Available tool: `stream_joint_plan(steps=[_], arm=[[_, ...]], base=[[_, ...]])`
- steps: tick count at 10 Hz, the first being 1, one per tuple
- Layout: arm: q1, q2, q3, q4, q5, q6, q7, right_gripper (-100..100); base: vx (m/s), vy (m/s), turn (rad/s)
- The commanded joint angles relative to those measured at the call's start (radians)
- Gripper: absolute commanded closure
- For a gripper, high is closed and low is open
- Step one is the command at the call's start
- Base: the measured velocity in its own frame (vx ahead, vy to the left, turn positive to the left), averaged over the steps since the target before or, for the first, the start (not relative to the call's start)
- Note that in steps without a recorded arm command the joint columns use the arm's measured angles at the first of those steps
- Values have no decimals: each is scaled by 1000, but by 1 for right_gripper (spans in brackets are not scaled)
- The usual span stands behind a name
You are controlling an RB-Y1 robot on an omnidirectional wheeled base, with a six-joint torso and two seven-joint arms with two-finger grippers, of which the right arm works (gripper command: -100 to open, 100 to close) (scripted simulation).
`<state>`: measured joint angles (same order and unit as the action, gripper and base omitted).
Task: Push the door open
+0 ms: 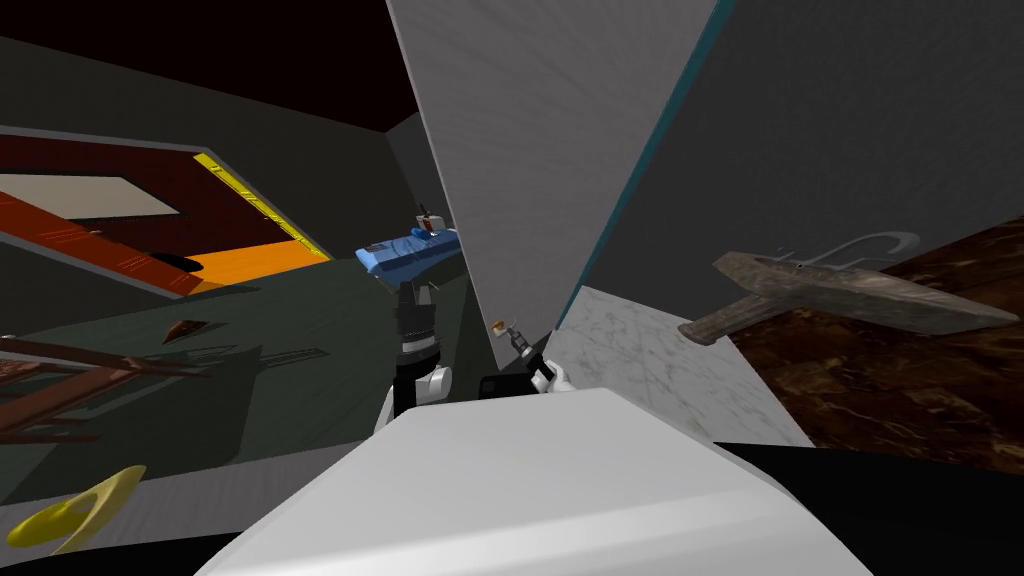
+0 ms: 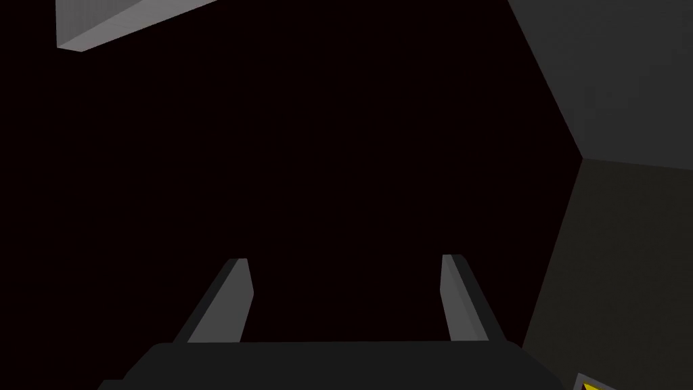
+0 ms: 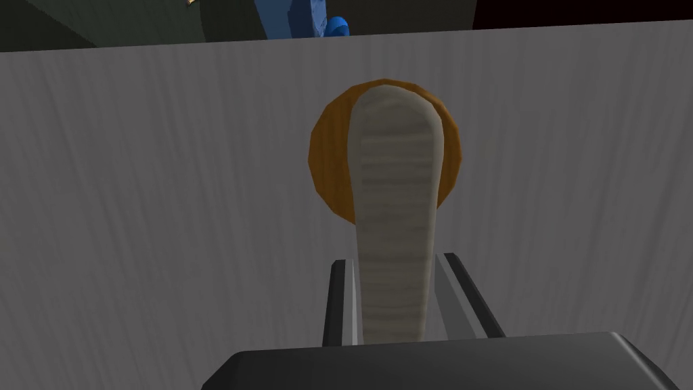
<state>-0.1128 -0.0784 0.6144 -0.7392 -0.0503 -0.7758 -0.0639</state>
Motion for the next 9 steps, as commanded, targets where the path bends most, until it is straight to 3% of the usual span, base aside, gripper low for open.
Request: stream_joint_plan(steps=[1,9], arm=[[-14,-4,-32,19,-8,-11,5,100],[-23,9,-129,43,-26,-10,34,100]], base=[[83,79,-8],[83,103,-34]])
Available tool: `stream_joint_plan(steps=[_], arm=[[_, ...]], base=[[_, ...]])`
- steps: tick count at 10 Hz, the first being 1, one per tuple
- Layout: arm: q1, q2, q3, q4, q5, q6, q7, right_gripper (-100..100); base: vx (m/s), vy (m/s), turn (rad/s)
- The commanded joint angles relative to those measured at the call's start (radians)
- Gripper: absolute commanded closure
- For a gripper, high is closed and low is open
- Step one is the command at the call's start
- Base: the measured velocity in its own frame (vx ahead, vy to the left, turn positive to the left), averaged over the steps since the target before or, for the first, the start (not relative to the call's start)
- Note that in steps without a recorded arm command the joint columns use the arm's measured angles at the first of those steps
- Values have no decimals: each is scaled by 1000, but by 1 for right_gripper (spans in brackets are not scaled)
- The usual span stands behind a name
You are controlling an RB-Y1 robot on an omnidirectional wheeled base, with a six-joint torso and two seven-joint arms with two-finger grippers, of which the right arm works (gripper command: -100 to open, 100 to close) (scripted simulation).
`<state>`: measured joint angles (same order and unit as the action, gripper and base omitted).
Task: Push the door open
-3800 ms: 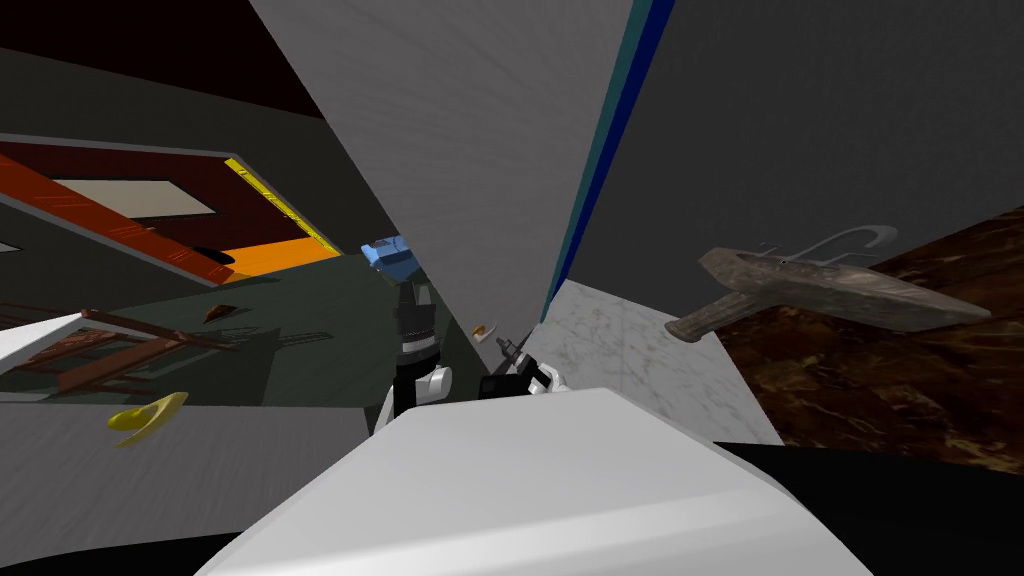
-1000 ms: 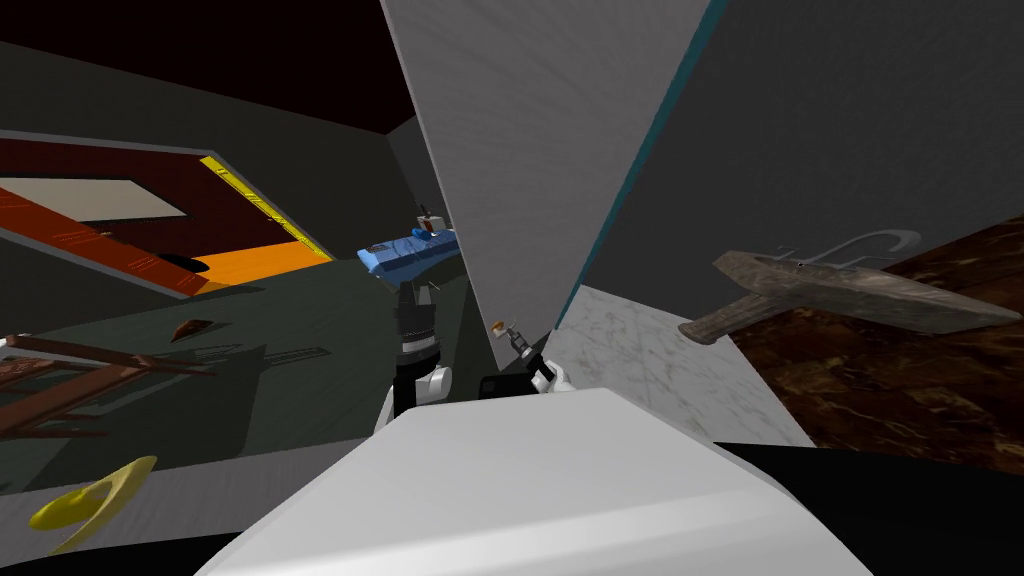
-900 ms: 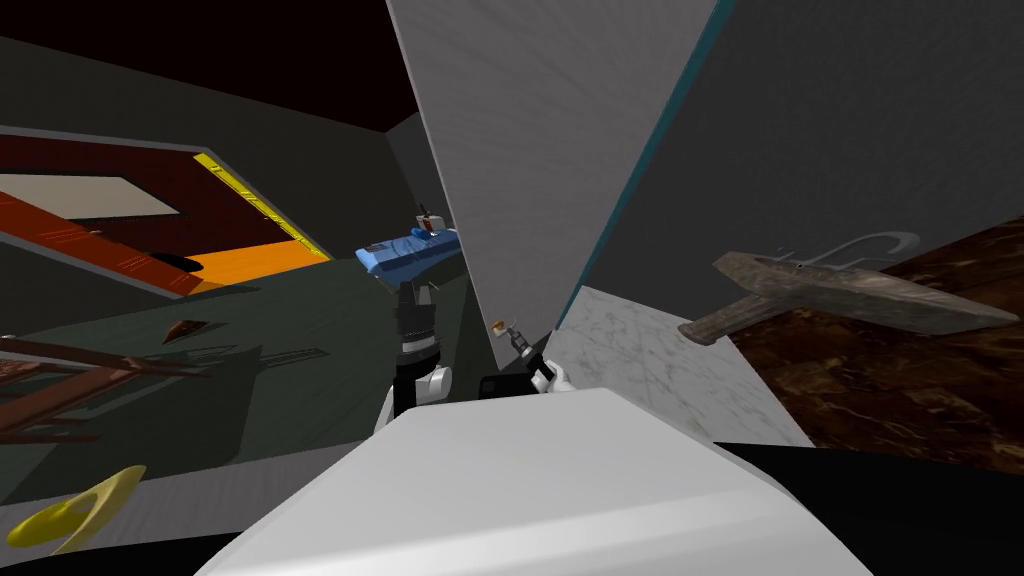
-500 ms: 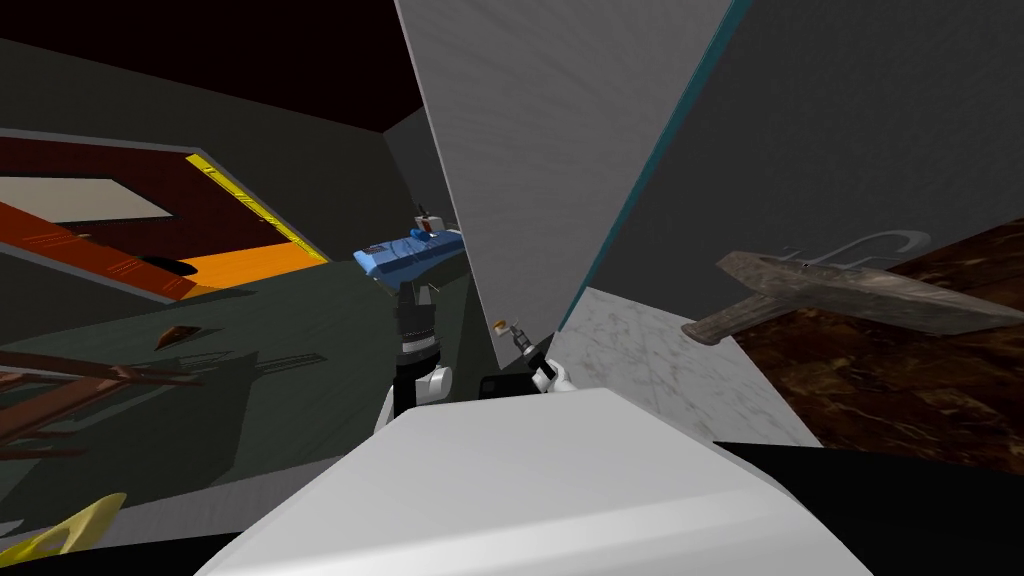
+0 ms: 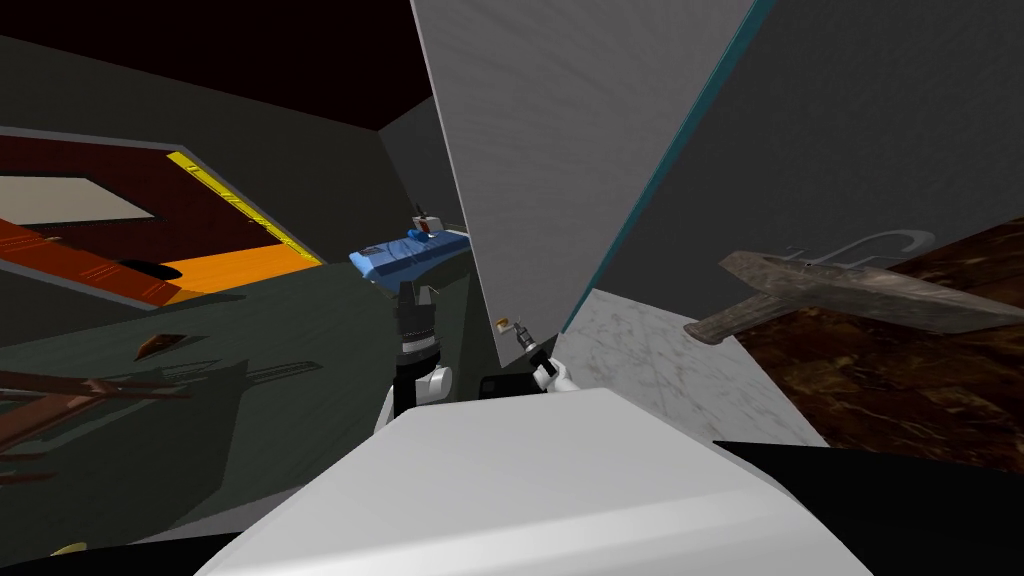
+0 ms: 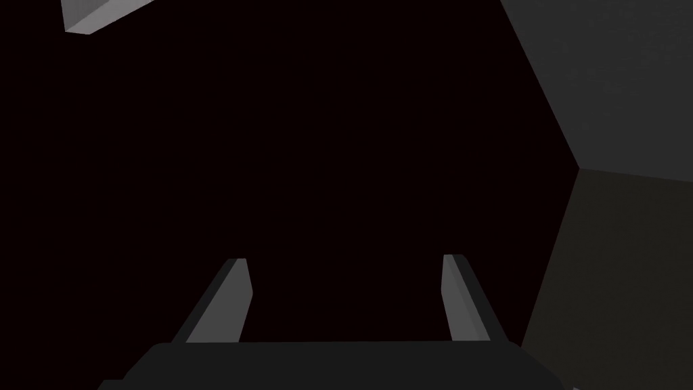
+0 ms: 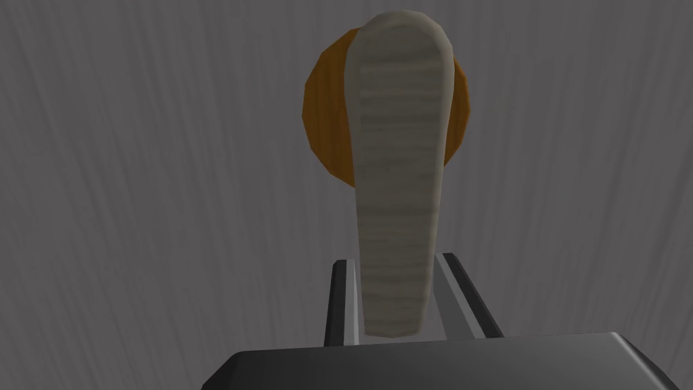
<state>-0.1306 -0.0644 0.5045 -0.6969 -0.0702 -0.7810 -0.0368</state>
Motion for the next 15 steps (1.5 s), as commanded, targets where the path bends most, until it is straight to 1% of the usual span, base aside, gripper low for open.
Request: stream_joint_plan(steps=[1,6,7,8,9,10,11,12,13,14,15], arm=[[-6,-3,-32,4,-8,-5,10,100],[-12,12,-89,18,-18,-4,27,100],[-14,19,-110,23,-22,-4,33,100],[-15,22,-120,26,-23,-4,36,100],[-16,29,-138,30,-27,-4,41,100],[-17,32,-147,32,-28,-3,44,100],[-19,42,-169,37,-32,-3,50,100],[-20,48,-179,40,-34,-3,53,100],[-20,48,-179,40,-34,-3,53,100],[-23,42,-182,51,-36,-12,52,100],[-25,30,-204,50,-43,-10,58,100]], base=[[94,129,-34],[82,103,-32],[84,159,-55],[112,147,-62],[128,142,-43],[102,137,-45],[100,156,-61],[94,172,-63],[61,115,-32],[28,31,-25],[105,82,-40]])
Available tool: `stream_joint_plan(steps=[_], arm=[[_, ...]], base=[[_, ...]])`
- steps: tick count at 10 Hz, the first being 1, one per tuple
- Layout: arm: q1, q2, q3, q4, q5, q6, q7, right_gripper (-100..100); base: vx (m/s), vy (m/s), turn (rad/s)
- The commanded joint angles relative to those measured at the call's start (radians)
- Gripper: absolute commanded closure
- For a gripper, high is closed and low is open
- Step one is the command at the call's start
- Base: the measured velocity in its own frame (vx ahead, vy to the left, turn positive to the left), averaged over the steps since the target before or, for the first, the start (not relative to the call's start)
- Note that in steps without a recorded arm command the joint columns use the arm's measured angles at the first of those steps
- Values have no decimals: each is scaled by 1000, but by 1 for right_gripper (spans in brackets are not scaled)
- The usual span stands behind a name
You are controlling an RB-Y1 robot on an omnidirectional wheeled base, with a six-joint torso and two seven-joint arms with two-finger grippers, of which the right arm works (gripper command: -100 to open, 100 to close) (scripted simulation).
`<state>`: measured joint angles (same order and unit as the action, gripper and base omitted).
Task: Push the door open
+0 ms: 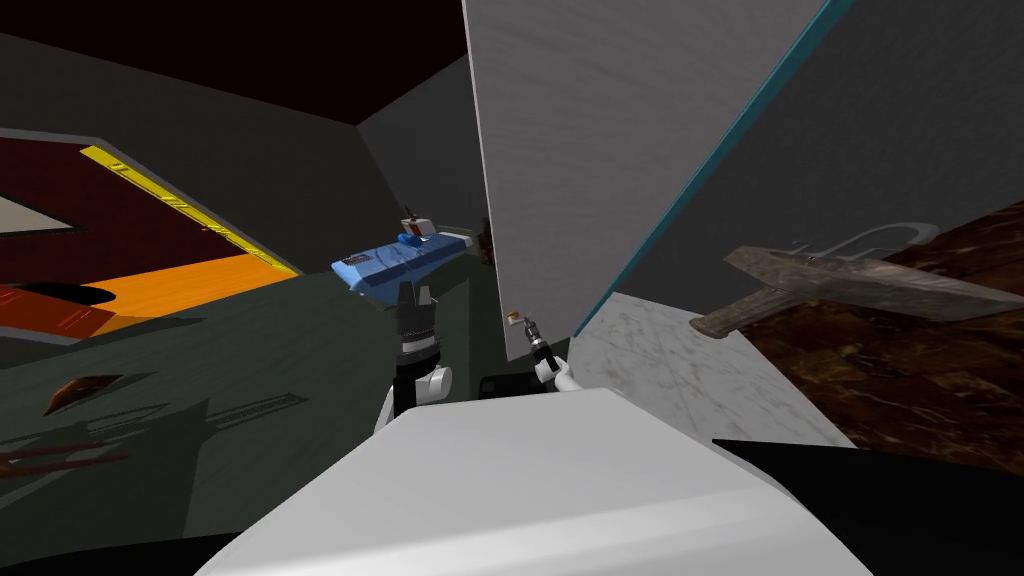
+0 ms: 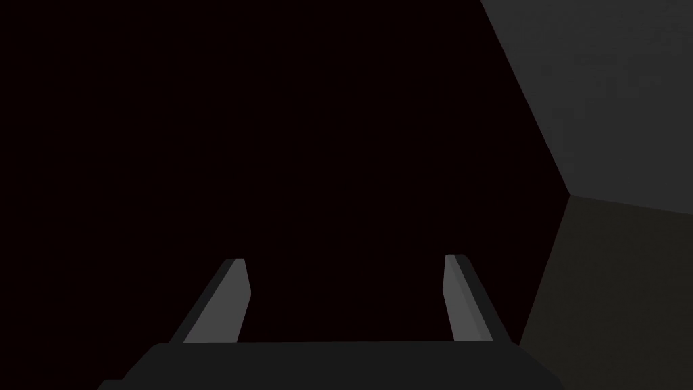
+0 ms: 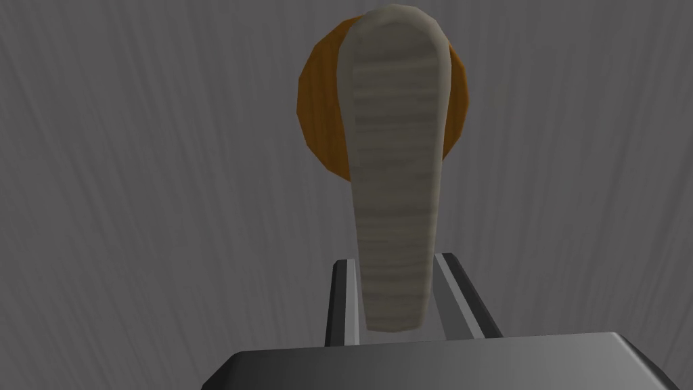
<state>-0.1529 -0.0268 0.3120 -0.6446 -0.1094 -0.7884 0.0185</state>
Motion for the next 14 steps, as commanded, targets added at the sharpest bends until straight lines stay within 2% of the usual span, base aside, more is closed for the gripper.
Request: stream_joint_plan(steps=[1,4,6,11,12,13,14], arm=[[-3,-10,-17,-2,-6,-3,5,100],[-7,-18,-57,5,-19,-4,17,100],[-10,-16,-87,9,-28,-4,26,100],[-15,9,-145,18,-47,-5,44,100],[-15,-4,-146,20,-48,-6,41,100],[-16,-16,-165,22,-57,-8,46,100],[-17,-20,-174,23,-61,-9,49,100]], base=[[104,132,-60],[159,161,-64],[204,170,-77],[156,141,-68],[46,38,-43],[120,81,-57],[167,101,-74]])
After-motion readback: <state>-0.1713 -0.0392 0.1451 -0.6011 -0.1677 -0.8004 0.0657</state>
